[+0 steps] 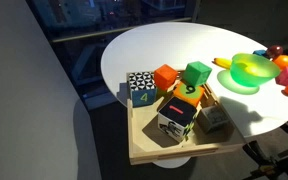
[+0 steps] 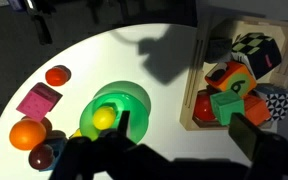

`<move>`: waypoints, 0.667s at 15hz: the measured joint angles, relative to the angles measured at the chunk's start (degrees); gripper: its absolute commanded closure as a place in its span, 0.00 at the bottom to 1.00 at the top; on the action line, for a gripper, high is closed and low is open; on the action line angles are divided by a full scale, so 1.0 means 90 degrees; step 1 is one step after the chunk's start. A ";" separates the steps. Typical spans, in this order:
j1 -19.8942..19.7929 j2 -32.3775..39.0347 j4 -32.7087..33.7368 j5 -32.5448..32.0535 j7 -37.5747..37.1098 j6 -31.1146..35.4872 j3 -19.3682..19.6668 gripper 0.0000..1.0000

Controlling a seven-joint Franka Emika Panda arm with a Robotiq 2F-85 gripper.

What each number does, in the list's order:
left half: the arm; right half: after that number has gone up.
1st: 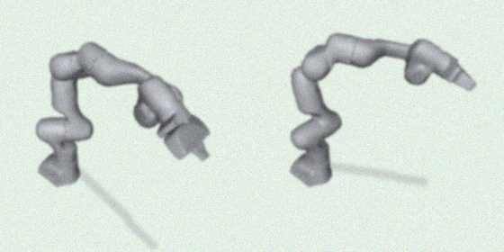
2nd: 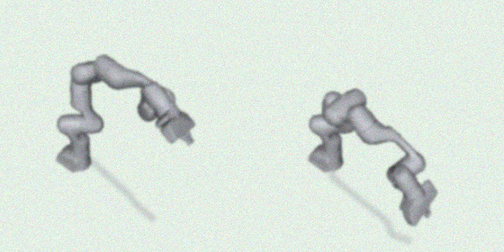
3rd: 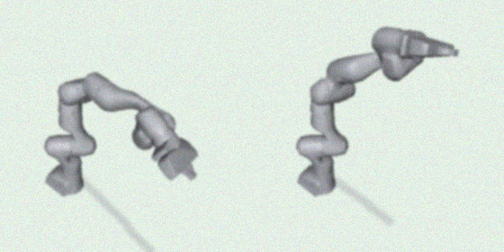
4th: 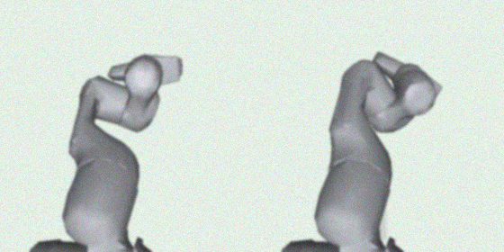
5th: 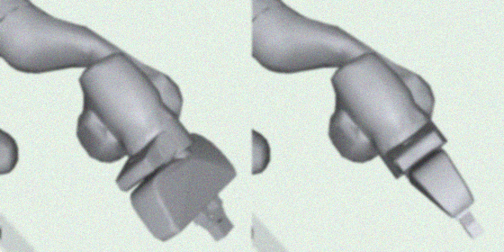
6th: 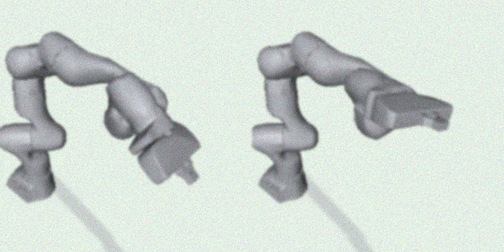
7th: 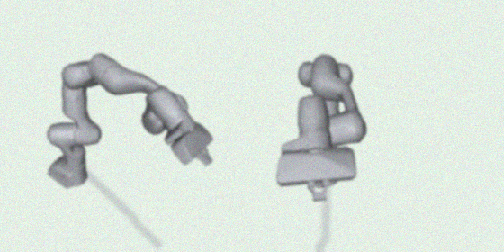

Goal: Pick up the orange fruit and place it in the green bowl

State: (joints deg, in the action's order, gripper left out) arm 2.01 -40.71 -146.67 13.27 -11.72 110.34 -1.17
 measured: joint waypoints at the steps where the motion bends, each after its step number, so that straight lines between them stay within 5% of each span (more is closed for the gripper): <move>1: 0.0000 -0.0001 0.0000 0.0000 0.0000 0.0000 0.0000 0.00; 10: -0.0107 0.0046 -0.0001 -0.0013 0.0000 0.0089 -0.0047 0.00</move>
State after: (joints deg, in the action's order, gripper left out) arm 1.05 -40.30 -146.68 13.15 -11.71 111.14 -1.59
